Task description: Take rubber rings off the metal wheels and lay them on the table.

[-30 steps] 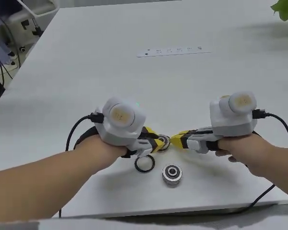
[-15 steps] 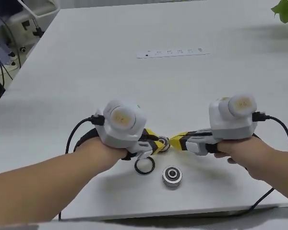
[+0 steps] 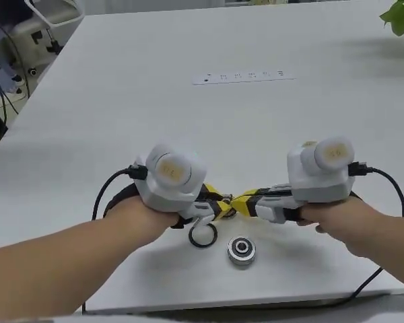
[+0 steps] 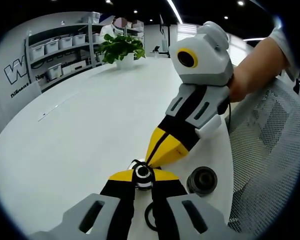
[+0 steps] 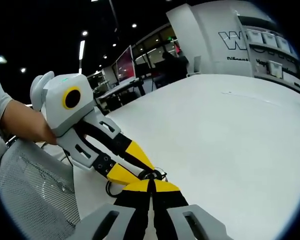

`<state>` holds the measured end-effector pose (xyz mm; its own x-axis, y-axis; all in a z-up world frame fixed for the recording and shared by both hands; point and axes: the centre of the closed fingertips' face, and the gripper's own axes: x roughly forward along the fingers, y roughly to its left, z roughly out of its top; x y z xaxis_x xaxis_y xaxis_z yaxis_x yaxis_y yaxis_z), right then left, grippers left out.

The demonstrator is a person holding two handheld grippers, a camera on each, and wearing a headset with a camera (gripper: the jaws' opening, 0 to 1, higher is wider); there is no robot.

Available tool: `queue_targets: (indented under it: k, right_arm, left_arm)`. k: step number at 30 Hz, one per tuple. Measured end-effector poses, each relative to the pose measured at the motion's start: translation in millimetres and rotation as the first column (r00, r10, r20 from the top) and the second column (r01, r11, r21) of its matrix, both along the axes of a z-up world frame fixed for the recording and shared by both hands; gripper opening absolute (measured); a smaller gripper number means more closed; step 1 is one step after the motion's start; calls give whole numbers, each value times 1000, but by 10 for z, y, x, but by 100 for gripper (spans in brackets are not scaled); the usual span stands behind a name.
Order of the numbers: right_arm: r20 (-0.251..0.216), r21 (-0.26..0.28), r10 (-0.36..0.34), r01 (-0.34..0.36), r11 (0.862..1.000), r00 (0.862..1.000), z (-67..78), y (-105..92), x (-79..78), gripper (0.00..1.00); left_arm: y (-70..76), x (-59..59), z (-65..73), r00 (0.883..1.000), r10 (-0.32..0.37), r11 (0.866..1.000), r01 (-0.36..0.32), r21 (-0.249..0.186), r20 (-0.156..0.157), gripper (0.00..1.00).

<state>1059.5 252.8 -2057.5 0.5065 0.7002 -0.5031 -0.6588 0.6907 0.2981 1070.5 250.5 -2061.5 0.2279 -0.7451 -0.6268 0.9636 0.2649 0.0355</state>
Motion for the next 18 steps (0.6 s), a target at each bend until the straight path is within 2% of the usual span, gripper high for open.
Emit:
queue_targets:
  k: [6, 10, 13, 18]
  right_arm:
    - [0, -2, 9, -9, 1000, 1000, -3, 6, -5, 0]
    - [-3, 25, 7, -7, 1000, 1000, 37, 30, -10, 0]
    - [3, 22, 6, -6, 1000, 1000, 36, 33, -4, 0]
    - [-3, 28, -3, 3, 1000, 1000, 33, 28, 1, 0]
  left_arm:
    - [-1, -4, 0, 1000, 2, 1000, -2, -2, -1, 7]
    - [-3, -4, 0, 1000, 2, 1000, -2, -4, -1, 7]
    - [-5, -2, -1, 1000, 2, 1000, -2, -6, -1, 7]
    - [-6, -1, -1, 1000, -11, 1000, 11, -9, 9, 7]
